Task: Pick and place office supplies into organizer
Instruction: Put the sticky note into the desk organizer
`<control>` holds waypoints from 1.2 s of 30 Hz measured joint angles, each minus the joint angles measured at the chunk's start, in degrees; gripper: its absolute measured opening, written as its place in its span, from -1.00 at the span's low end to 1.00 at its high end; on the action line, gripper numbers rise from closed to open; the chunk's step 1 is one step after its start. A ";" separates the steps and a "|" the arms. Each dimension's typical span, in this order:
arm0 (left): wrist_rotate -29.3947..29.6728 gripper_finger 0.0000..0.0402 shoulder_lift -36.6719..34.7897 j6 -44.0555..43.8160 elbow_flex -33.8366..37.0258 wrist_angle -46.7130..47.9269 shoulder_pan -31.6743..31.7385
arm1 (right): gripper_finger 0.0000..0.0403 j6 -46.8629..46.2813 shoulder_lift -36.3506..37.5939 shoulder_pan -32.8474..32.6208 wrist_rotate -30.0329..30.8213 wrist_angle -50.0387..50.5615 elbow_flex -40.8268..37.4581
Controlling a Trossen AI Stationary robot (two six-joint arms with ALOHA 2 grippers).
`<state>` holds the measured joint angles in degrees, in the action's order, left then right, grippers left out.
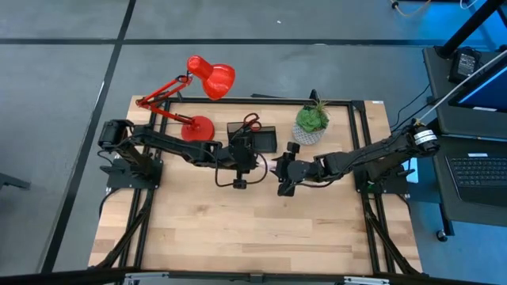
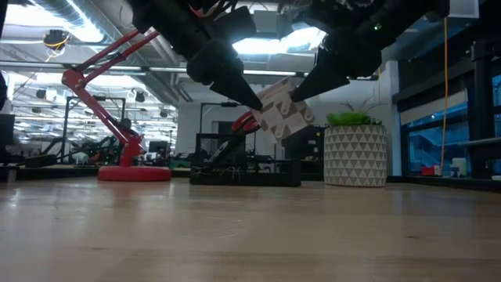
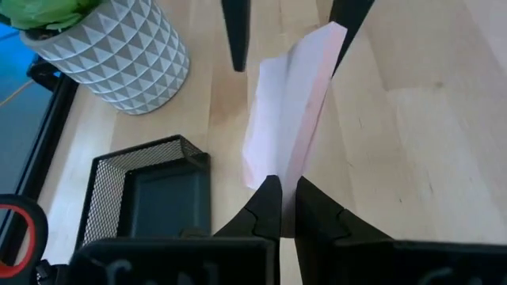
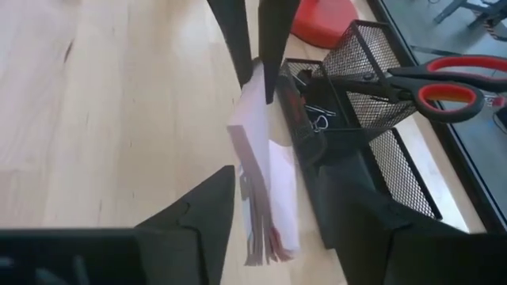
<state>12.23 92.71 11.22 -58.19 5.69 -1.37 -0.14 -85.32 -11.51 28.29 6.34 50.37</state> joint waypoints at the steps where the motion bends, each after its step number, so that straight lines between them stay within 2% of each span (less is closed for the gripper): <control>1: 0.03 -0.95 0.00 0.03 0.00 -0.03 0.01 | -0.12 0.01 0.00 0.00 0.00 0.04 0.00; 19: 1.77 -0.90 0.00 1.01 0.07 -1.22 0.02 | -0.93 0.45 0.00 0.04 -0.81 0.40 0.00; 23: 1.46 -0.83 0.00 0.25 0.07 -1.14 0.00 | -0.93 0.34 0.00 0.02 -0.81 0.39 0.00; 28: -0.38 -0.64 -0.15 2.10 0.07 -0.40 -0.51 | -0.95 0.42 0.00 0.02 -0.79 0.38 0.00; 32: -0.31 -0.49 -2.44 1.24 0.09 4.72 -0.86 | -0.96 0.43 0.00 -0.01 2.73 0.88 0.00; 36: -0.46 -0.41 -6.28 -3.36 0.09 13.13 -0.85 | -0.96 0.60 -0.02 0.86 5.72 1.73 0.00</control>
<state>11.77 86.42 7.86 -58.11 18.83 -2.22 0.46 -85.34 -10.65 34.01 8.08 50.37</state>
